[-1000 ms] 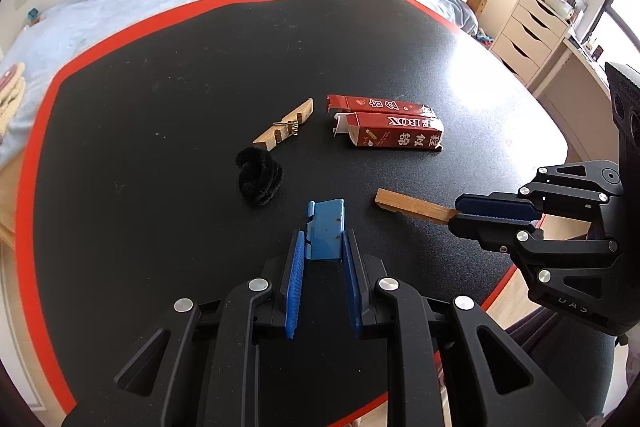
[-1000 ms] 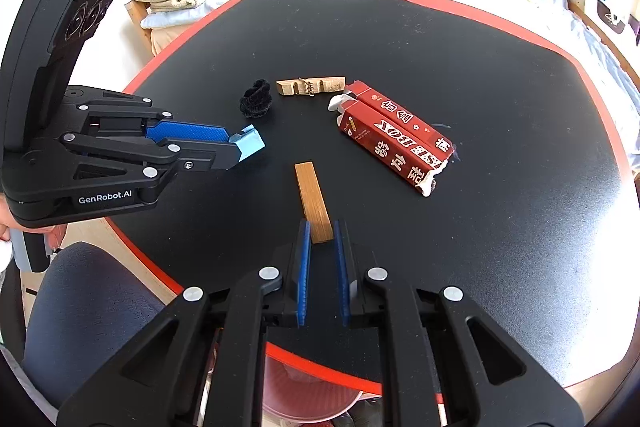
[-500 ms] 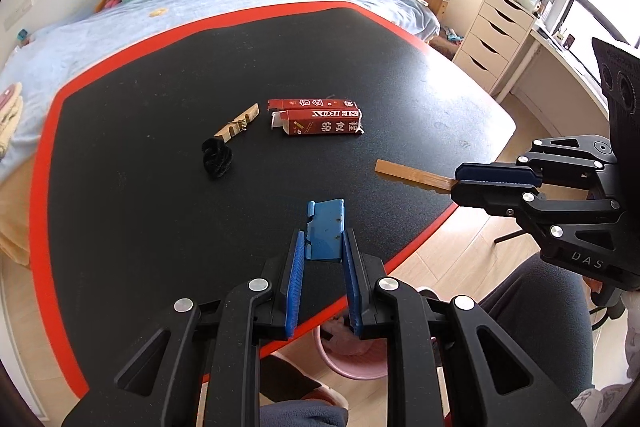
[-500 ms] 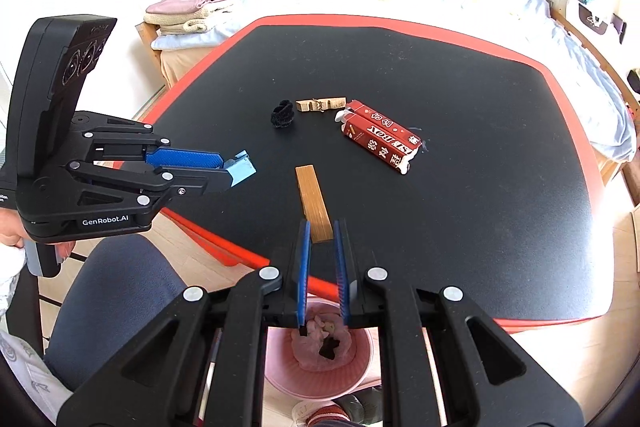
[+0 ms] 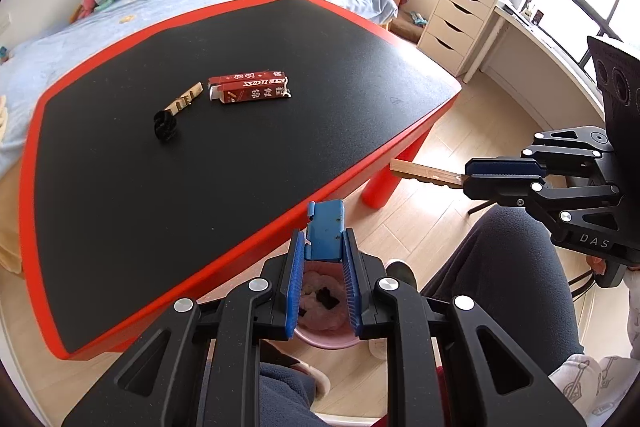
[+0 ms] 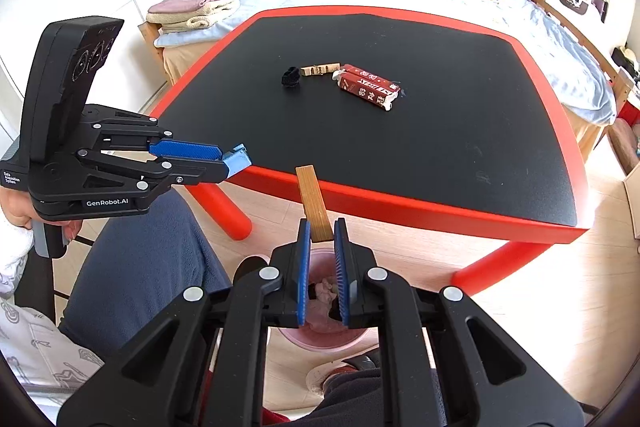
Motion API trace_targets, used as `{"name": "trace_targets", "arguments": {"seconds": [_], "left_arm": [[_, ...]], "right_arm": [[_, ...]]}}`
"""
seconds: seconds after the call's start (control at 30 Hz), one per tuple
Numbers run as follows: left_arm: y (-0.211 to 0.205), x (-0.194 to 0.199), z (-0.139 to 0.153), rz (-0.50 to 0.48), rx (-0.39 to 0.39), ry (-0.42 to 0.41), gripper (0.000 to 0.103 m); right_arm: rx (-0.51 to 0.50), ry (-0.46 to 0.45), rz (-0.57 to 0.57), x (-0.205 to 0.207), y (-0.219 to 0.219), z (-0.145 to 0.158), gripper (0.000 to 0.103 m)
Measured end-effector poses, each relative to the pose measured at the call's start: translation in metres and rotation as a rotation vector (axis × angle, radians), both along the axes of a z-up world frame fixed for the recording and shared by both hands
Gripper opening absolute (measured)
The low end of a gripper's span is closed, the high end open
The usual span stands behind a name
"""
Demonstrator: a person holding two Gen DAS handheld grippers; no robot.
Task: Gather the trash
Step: 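Carry the blue clip and wooden stick over the wastebasket and open both grippers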
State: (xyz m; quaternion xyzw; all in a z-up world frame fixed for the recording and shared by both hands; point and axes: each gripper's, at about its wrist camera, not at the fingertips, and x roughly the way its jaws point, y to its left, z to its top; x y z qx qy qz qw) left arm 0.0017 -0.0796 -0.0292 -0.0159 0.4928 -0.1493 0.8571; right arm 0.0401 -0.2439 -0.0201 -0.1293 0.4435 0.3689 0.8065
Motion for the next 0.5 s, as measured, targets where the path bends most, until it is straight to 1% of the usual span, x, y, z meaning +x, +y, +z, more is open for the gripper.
{"name": "trace_targets", "arguments": {"seconds": [0.3, 0.5], "left_arm": [[-0.016, -0.019, -0.005, -0.038, -0.005, 0.017, 0.019], [-0.023, -0.026, -0.005, -0.054, -0.006, 0.021, 0.019]], "right_arm": [[-0.002, 0.04, -0.007, -0.022, -0.01, -0.014, 0.011], [0.003, 0.049, -0.008, -0.028, -0.014, -0.015, 0.011]]}}
